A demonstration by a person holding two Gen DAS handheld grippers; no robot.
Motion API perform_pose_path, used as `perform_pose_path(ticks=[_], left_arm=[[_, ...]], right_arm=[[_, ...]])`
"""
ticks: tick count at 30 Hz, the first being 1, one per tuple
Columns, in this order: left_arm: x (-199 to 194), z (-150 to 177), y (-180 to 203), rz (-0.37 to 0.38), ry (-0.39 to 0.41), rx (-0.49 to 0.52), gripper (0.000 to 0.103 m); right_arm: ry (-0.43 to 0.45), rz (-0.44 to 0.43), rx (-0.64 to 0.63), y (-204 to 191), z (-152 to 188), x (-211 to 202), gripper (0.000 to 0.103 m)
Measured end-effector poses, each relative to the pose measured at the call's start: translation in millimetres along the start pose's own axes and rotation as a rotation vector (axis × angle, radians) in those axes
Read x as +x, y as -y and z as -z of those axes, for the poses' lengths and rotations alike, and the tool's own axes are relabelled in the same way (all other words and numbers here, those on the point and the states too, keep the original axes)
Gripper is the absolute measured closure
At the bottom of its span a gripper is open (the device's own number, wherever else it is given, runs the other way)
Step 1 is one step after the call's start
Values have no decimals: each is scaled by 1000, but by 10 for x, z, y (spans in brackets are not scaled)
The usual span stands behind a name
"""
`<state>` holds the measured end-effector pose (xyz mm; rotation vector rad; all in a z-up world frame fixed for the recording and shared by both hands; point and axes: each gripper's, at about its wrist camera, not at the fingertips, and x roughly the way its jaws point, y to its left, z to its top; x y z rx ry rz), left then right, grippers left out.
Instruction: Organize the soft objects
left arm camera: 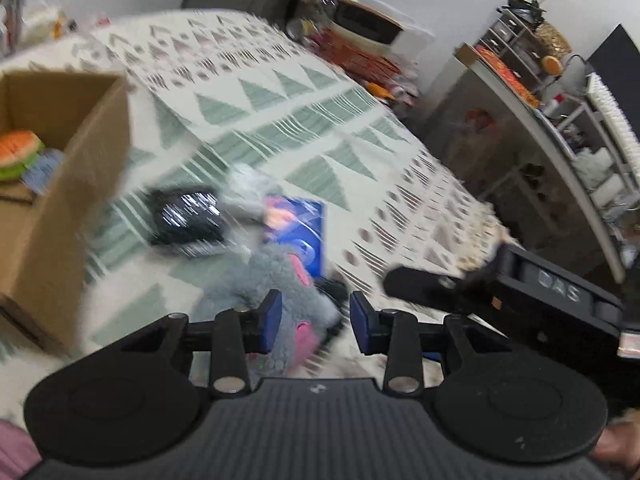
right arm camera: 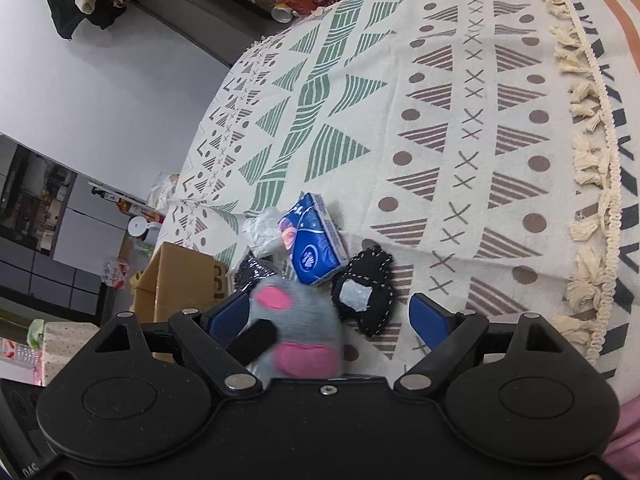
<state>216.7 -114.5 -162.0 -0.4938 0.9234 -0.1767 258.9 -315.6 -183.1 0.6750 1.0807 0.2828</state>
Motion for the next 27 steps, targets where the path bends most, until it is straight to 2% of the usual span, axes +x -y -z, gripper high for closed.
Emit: perform_pose_path(ticks=[5, 10, 13, 16, 18, 21, 27], left_arm=[[-3, 87, 88, 28, -21, 1, 69], [-88, 102, 104, 22, -16, 19, 69], [-135, 89, 65, -3, -2, 34, 68], [-107, 82, 12, -42, -4, 37, 69], [-77, 84, -30, -43, -12, 31, 69], [-35, 108, -50, -48, -28, 34, 68], [53, 187, -137, -108, -59, 52, 68]], right_arm=[[-42, -26, 3, -4, 34, 66, 29], [-53, -16, 11, 14, 50, 87, 32], [-55, -20, 6, -2, 59, 88, 32], [-57, -4, -1, -8, 72, 93, 36], [-64, 10, 8, 20, 85, 95, 39], [-88, 34, 17, 63, 117, 119, 42], [-146, 74, -22, 42, 188, 230, 49]])
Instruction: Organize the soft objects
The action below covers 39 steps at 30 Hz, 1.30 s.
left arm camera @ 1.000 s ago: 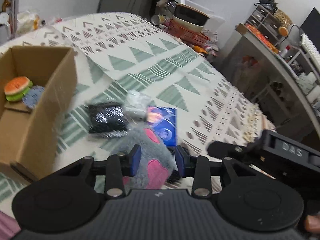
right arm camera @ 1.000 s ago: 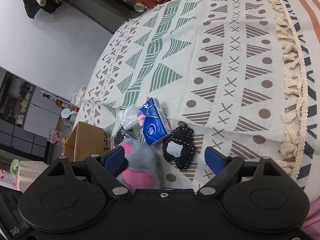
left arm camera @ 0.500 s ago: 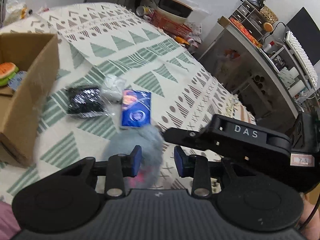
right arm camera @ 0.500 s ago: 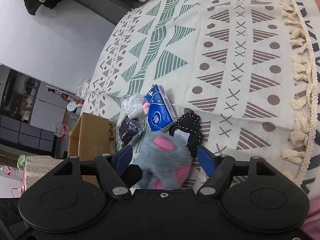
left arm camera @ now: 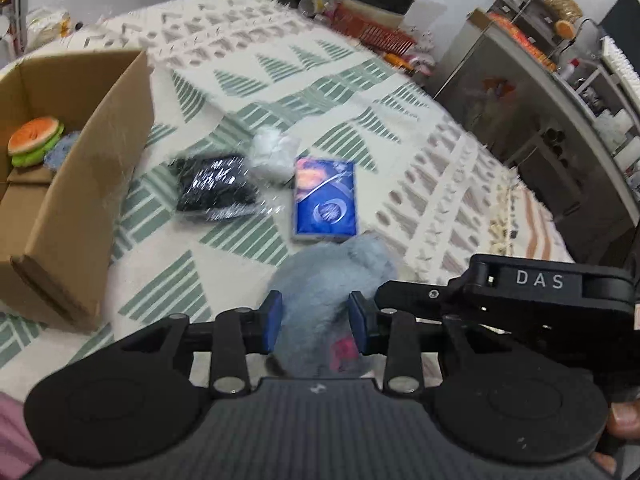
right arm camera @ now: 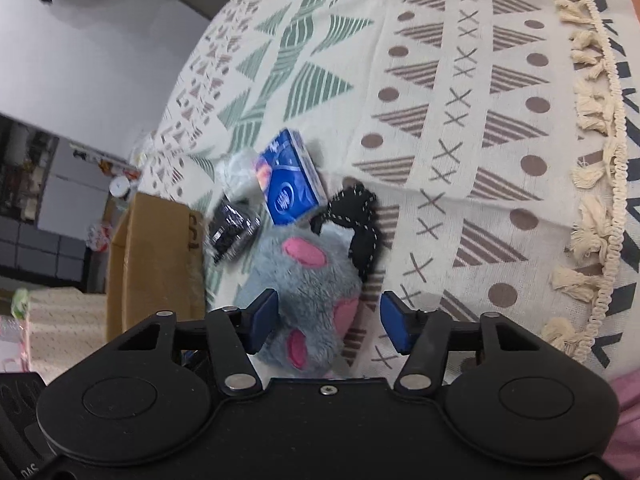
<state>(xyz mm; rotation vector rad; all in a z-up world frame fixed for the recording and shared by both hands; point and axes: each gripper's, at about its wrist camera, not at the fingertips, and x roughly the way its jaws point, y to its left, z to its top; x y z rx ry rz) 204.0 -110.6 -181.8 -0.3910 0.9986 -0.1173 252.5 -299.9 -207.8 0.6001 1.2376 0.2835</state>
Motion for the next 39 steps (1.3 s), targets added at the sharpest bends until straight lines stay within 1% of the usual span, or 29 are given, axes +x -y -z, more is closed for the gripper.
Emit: perform_pose_path(ticks=[1, 3, 7, 9, 11, 12, 13, 14, 15, 18, 21, 25, 28, 33, 39], left_arm=[[27, 9, -21, -4, -10, -6, 68], [82, 32, -80, 2, -27, -27, 68], [166, 54, -179, 24, -29, -61, 68], [203, 51, -219, 47, -26, -78, 68], [227, 45, -221, 53, -25, -75, 69], [234, 41, -221, 56, -22, -77, 69], [238, 37, -228, 66, -24, -84, 72], [239, 35, -220, 68, -25, -82, 74], [231, 29, -201, 67, -26, -69, 75], [175, 7, -175, 75, -13, -52, 77], [87, -38, -172, 86, 10, -44, 77], [-76, -105, -171, 92, 44, -30, 78], [-216, -145, -182, 99, 69, -25, 78], [-415, -201, -143, 110, 100, 1, 78], [-650, -258, -138, 137, 133, -4, 78]], right_arm=[[-9, 11, -8, -11, 5, 28, 51], [-18, 13, -21, -27, 5, 60, 51], [-32, 13, -41, -62, 6, 117, 51], [-49, 8, -48, -84, 11, 163, 51], [-48, 3, -51, -85, 4, 184, 51], [-46, 6, -52, -84, -4, 194, 53], [-42, 4, -50, -85, -14, 201, 58], [-39, -7, -48, -81, -20, 201, 68], [-39, -17, -46, -85, -19, 194, 69], [0, -12, -71, -131, -16, 131, 72], [27, -34, -72, -159, -21, 60, 74], [59, -57, -103, -249, 13, -53, 77], [82, -73, -118, -337, 41, -136, 77], [131, -65, -134, -512, 104, -295, 77], [183, -79, -127, -650, 163, -475, 77]])
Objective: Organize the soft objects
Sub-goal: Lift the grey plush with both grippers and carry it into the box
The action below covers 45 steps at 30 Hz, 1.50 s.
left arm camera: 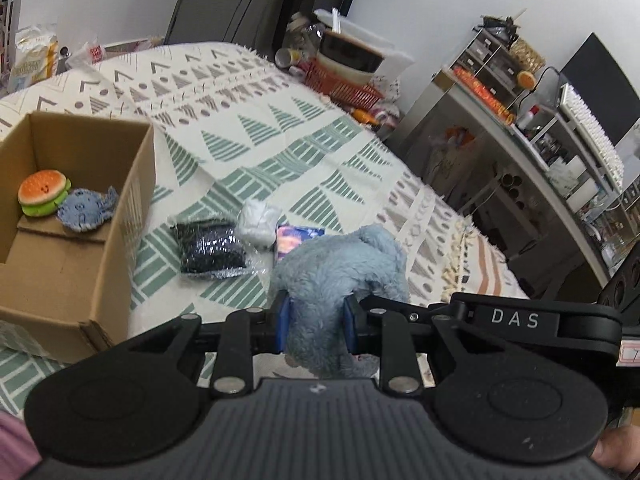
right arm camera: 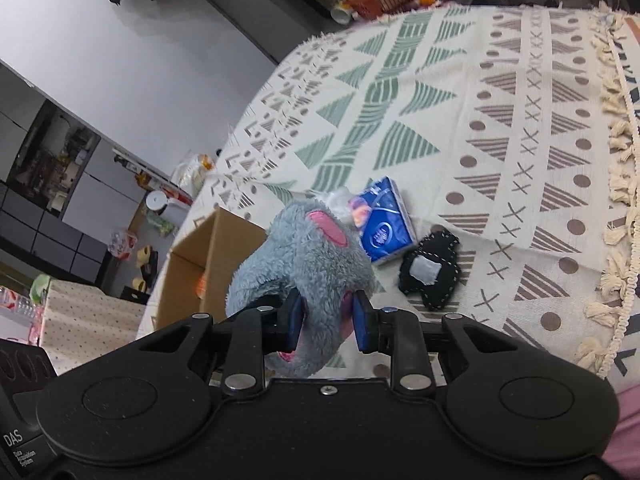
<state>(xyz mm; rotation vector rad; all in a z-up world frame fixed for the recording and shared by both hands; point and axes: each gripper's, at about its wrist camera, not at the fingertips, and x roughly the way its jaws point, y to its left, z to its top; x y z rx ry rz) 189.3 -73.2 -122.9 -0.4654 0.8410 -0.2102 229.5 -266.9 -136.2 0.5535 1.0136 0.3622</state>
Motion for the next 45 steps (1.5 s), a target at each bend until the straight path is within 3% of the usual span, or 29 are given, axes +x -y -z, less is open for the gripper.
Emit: perform_pose_path(ticks=[25, 33, 38, 45], left_arm=[[-878, -302, -308, 57, 127, 6, 79], [-1034, -398, -522, 33, 152, -11, 79], [-1058, -427, -718, 14, 153, -27, 80], [-1012, -478, -1069, -51, 144, -60, 81]], right_arm=[[104, -72, -136, -866, 147, -275, 79], [100, -147, -139, -1029, 173, -97, 79], [93, -210, -67, -992, 221, 176, 79], [52, -189, -115, -1250, 320, 513, 79]])
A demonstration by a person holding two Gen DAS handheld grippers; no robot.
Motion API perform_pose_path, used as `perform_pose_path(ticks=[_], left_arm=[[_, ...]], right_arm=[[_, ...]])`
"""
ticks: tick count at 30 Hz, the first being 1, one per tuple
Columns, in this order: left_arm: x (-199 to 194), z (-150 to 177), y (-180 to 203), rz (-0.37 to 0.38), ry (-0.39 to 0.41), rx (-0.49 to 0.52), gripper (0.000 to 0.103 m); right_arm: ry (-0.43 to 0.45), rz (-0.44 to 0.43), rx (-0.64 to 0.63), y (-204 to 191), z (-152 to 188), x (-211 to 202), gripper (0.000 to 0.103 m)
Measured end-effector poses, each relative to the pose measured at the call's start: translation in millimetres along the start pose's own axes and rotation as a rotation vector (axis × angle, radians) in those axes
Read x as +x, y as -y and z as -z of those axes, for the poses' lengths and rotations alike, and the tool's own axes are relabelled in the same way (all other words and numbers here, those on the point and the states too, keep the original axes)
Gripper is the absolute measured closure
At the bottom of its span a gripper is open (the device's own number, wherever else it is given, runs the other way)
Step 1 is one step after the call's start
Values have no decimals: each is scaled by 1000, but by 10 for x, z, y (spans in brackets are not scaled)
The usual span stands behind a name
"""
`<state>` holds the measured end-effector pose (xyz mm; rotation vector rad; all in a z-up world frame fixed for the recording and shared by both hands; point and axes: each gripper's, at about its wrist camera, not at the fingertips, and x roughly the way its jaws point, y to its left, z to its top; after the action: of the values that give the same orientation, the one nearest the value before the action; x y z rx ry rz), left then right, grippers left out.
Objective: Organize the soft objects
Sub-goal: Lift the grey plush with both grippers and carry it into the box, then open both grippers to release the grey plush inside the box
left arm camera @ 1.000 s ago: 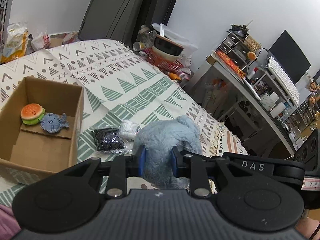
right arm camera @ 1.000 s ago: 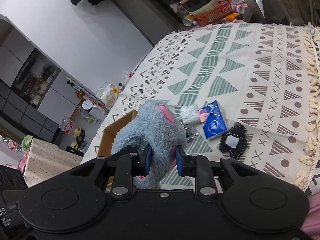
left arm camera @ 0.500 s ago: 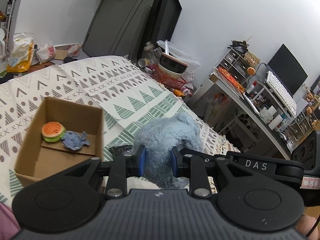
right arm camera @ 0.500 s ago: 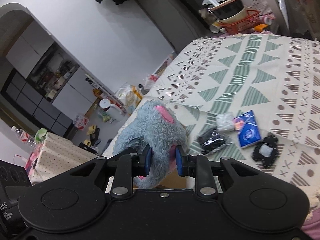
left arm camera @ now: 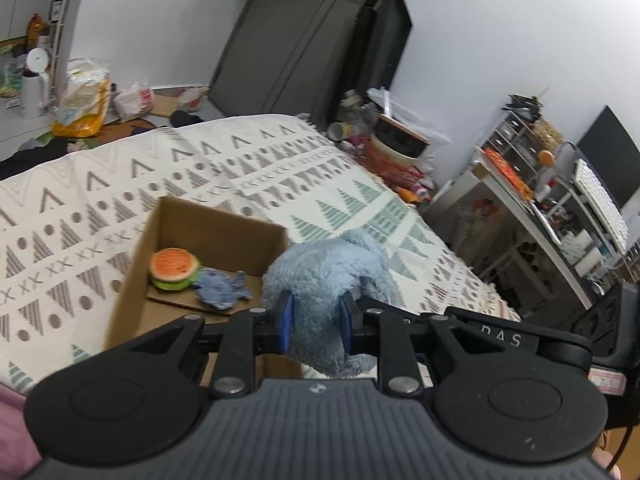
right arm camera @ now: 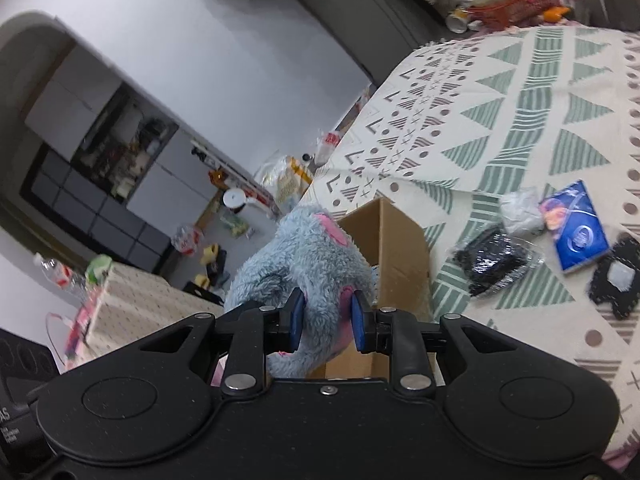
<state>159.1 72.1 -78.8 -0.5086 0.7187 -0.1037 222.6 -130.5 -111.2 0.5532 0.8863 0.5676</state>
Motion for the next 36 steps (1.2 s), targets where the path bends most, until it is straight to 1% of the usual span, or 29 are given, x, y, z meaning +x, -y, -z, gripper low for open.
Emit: perform_pose_path(ticks=[10, 15, 22, 25, 26, 27, 28, 29, 30, 32, 35, 36], left_arm=[[201, -75, -407, -40, -16, -53, 81], [304, -107, -591, -72, -39, -71, 82], [484, -169, -771, -111, -79, -76, 82], [567, -201, -795, -157, -123, -80, 79], [566, -214, -795, -170, -123, -84, 77], [556, -222, -805, -171, -117, -85, 76], [542, -234, -801, -172, -113, -86, 73], [520, -250, -792, -181, -108, -87, 68], [504, -265, -781, -193, -102, -87, 64], [455, -291, -747, -216, -82, -86, 49], [357, -318, -678, -238, -43, -74, 40], [320, -318, -647, -236, -30, -68, 38]], right_arm=[[-43, 5, 2, -58, 34, 446, 79], [-59, -16, -4, -27, 88, 680, 78], [-74, -14, -13, -30, 136, 859, 74], [-51, 2, -5, 5, 144, 831, 55], [-41, 1, -13, -5, 140, 813, 51], [-36, 3, -17, -13, 134, 795, 47], [-28, 3, -18, -24, 129, 767, 40], [-21, 3, -17, -35, 118, 733, 33], [-12, 0, -15, -43, 113, 703, 32], [3, 3, -16, -65, 108, 634, 26], [39, 41, -20, -99, 102, 489, 15], [49, 48, -20, -104, 97, 439, 14]])
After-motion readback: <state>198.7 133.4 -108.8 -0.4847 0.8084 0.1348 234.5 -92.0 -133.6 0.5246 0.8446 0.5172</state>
